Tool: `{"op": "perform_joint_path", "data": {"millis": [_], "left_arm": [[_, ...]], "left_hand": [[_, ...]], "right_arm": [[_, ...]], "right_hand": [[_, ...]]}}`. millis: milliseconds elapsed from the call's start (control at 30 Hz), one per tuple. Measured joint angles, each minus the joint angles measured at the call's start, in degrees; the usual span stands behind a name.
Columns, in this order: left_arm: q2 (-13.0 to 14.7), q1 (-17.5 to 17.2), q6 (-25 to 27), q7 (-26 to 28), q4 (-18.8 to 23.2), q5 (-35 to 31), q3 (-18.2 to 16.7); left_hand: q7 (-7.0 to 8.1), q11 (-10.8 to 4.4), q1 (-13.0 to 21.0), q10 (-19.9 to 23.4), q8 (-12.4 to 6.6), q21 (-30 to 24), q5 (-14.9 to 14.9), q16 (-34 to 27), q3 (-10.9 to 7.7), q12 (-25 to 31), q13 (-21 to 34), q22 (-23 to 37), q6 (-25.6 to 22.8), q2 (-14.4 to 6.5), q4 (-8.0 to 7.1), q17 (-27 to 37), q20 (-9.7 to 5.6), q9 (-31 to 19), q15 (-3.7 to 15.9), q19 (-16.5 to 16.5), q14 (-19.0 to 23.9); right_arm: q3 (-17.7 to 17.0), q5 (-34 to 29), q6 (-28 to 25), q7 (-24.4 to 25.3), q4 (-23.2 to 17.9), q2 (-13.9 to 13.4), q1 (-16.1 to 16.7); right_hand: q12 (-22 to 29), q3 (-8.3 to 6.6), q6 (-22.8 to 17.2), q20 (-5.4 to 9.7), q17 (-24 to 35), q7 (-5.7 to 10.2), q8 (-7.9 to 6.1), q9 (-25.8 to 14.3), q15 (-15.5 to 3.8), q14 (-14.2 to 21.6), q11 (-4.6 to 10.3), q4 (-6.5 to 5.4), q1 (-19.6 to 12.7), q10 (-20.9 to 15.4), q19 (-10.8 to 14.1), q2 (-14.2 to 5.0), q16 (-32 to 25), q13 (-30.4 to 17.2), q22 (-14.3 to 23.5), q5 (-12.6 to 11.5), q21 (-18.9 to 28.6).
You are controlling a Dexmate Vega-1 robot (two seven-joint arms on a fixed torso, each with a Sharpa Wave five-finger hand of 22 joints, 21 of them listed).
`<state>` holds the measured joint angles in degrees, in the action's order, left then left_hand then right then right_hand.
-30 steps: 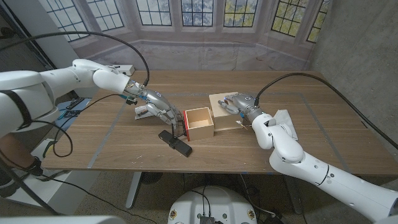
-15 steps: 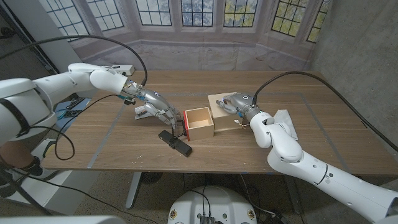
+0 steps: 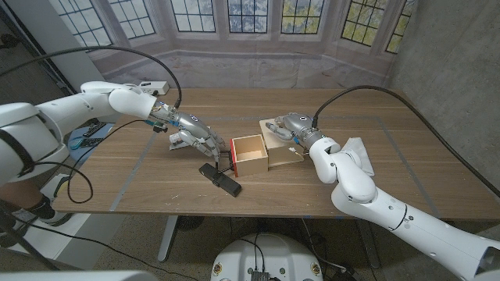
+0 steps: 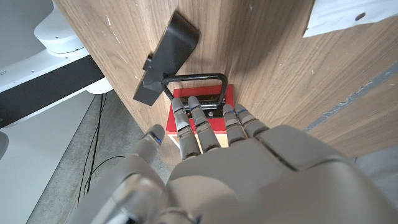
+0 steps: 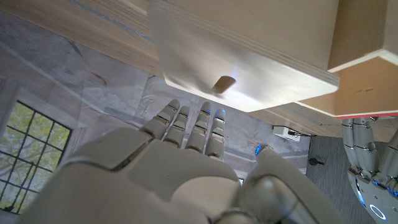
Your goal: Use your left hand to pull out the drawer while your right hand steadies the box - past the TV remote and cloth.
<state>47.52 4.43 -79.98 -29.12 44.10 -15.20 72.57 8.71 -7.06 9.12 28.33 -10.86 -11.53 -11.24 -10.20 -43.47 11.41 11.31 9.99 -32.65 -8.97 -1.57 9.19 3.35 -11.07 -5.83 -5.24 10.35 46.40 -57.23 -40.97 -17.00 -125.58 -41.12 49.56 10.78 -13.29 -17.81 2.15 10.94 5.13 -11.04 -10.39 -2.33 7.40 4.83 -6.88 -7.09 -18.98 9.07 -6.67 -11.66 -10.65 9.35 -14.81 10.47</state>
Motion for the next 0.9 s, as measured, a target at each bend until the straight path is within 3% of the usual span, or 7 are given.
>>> {"op": "perform_joint_path", "data": {"millis": [600, 900], "left_arm": [[-0.7, 0.6, 0.0, 4.7, -0.6, -3.1, -0.1], [-1.2, -0.5, 0.0, 6.3, 0.2, -4.6, -3.5]], "left_hand": [[0.0, 0.0, 0.0, 0.0, 0.0, 0.0, 0.0, 0.0, 0.0, 0.0, 0.0, 0.0, 0.0, 0.0, 0.0, 0.0, -0.29, 0.1, 0.62, -0.3, 0.2], [0.0, 0.0, 0.0, 0.0, 0.0, 0.0, 0.0, 0.0, -0.24, 0.0, 0.0, 0.0, 0.0, 0.0, 0.24, 0.0, -0.52, 0.2, 0.93, -0.5, 0.5]], "right_arm": [[-2.4, -0.7, 1.6, -0.2, -0.7, 0.7, 0.6], [-3.5, -0.3, 1.9, 0.0, -1.0, 0.6, 1.0]], "right_hand": [[0.0, -0.32, 0.2, -0.2, -0.3, -0.22, 0.0, 0.0, 0.3, 0.3, -0.17, 0.32, 0.0, 0.2, 1.0, 0.0, 0.0, 0.0, 0.0, -0.3, 0.2], [0.0, -0.5, 0.2, 0.09, -0.3, -0.21, 0.0, 0.0, 0.03, 1.1, -0.18, 0.5, 0.0, 0.2, 2.2, 0.0, 0.0, 0.0, 0.0, -0.3, 0.6]]}}
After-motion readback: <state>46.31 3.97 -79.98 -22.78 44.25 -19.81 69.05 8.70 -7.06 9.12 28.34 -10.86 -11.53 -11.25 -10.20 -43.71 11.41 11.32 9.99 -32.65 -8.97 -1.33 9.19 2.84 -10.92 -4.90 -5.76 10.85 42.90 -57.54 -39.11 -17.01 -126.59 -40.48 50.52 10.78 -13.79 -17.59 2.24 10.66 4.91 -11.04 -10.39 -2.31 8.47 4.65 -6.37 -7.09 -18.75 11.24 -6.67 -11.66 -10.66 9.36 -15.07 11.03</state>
